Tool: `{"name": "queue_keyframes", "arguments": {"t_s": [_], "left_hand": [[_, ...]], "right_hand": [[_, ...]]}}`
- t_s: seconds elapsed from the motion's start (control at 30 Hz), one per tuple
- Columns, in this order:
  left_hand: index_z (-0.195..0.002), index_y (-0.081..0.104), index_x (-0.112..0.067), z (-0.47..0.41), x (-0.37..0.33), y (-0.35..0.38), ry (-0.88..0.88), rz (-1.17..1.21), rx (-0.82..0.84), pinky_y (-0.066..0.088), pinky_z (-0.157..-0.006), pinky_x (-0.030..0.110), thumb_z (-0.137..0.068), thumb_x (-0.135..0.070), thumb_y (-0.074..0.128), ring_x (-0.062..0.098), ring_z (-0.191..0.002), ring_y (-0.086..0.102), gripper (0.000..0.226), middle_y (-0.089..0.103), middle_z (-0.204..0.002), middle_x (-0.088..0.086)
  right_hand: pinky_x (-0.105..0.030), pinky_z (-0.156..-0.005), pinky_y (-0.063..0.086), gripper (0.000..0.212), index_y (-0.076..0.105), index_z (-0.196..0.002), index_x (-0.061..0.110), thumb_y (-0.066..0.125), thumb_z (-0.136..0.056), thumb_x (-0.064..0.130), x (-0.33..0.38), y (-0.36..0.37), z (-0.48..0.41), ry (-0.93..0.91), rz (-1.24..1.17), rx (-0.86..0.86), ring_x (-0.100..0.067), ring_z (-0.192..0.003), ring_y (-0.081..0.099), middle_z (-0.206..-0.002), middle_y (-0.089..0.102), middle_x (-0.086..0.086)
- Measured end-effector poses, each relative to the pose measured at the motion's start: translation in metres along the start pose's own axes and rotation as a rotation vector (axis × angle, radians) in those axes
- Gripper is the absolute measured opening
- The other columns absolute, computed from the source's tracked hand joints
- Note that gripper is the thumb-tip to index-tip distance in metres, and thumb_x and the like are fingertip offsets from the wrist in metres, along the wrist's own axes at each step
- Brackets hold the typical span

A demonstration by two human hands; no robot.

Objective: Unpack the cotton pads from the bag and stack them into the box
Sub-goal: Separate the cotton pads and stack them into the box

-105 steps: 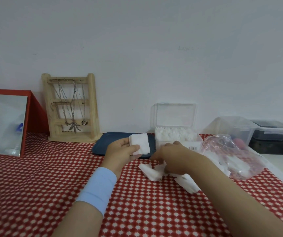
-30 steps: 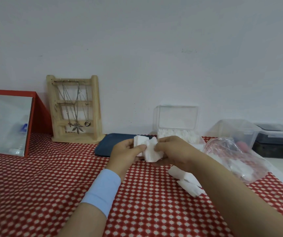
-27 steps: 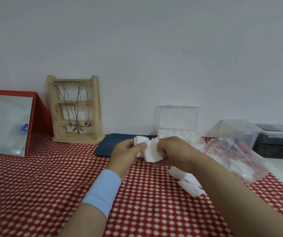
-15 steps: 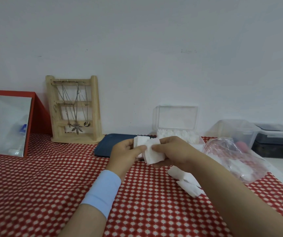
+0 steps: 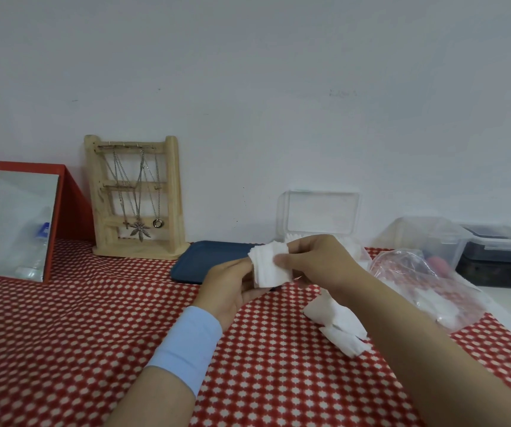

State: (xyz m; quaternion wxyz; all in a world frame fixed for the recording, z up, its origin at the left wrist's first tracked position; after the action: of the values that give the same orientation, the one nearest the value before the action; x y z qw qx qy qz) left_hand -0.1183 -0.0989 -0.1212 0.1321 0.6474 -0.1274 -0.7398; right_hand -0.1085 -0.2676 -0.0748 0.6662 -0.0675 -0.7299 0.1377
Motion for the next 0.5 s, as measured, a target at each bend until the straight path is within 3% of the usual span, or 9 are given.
{"name": "queue_keyframes", "arguments": {"t_s": [0.2, 0.33, 0.43, 0.5], "left_hand": [[-0.121, 0.068, -0.001, 0.002, -0.002, 0.003, 0.000, -0.005, 0.037, 0.063, -0.073, 0.033, -0.101, -0.017, 0.059, 0.029, -0.099, 0.076, 0.027, 0.077, -0.108, 0.018], [-0.120, 0.068, -0.004, 0.002, -0.004, 0.004, -0.010, -0.027, 0.119, 0.058, -0.093, 0.044, -0.091, -0.032, 0.070, 0.030, -0.105, 0.074, 0.040, 0.076, -0.113, 0.017], [-0.123, 0.068, -0.005, 0.003, -0.005, 0.005, 0.054, -0.242, 0.146, 0.057, -0.098, 0.045, -0.086, -0.014, 0.076, 0.027, -0.104, 0.075, 0.038, 0.078, -0.110, 0.011], [-0.120, 0.070, -0.007, 0.003, -0.005, 0.004, 0.087, -0.328, 0.098, 0.058, -0.097, 0.046, -0.090, -0.005, 0.073, 0.025, -0.101, 0.076, 0.030, 0.079, -0.107, 0.008]], "right_hand": [[-0.021, -0.049, 0.049, 0.003, 0.077, -0.081, 0.013, 0.080, -0.082, 0.012, -0.003, -0.001, -0.001, 0.007, 0.101, -0.062, -0.009, -0.052, 0.061, -0.071, 0.073, -0.001], [-0.024, -0.056, 0.056, 0.015, 0.070, -0.092, 0.021, 0.078, -0.085, 0.010, -0.003, -0.002, -0.001, 0.005, 0.075, -0.017, -0.012, -0.065, 0.068, -0.084, 0.073, 0.000], [-0.029, -0.069, 0.062, 0.037, 0.066, -0.117, 0.016, 0.075, -0.085, 0.001, -0.005, -0.006, -0.001, 0.024, -0.042, 0.085, -0.022, -0.085, 0.075, -0.101, 0.072, -0.009], [-0.032, -0.074, 0.063, 0.037, 0.068, -0.121, 0.008, 0.074, -0.085, -0.002, -0.005, -0.010, -0.002, 0.026, -0.036, 0.121, -0.024, -0.088, 0.076, -0.105, 0.074, -0.013]]}}
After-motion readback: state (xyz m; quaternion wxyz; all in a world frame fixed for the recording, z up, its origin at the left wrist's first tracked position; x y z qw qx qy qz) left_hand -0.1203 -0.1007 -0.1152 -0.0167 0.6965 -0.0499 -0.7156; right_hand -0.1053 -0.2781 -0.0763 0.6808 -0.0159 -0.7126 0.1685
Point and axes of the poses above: each hand's wrist, its own z-axis away from the middle knuckle, its own y-axis out of the palm, x = y × z, the point moved 2 cm from there along -z, towards the middle knuckle
